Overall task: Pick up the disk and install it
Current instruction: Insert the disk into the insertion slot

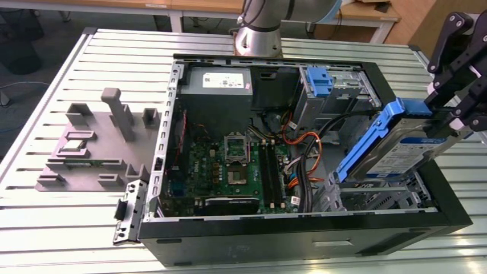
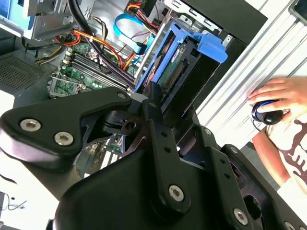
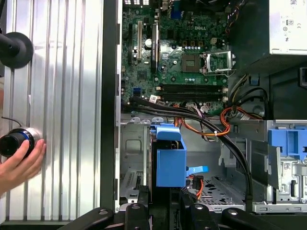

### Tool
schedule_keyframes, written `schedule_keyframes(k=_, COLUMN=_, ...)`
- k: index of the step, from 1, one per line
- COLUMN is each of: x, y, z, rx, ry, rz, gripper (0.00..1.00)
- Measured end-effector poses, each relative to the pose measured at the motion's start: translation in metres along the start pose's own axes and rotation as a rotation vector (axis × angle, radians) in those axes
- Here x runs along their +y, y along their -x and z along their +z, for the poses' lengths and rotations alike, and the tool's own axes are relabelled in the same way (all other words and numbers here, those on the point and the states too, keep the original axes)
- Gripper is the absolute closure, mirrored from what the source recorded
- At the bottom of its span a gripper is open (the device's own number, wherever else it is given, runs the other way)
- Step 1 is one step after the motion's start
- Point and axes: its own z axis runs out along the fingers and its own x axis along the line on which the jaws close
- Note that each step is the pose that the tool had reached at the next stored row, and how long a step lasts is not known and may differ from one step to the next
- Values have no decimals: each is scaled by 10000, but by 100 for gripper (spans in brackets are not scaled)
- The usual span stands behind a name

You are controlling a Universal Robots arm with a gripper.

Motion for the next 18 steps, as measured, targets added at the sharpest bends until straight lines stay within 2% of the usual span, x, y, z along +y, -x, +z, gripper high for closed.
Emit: schedule_keyframes(k=18, x=-11, y=-1, z=29, rx=-2, ry=-2, rz=34, gripper=65)
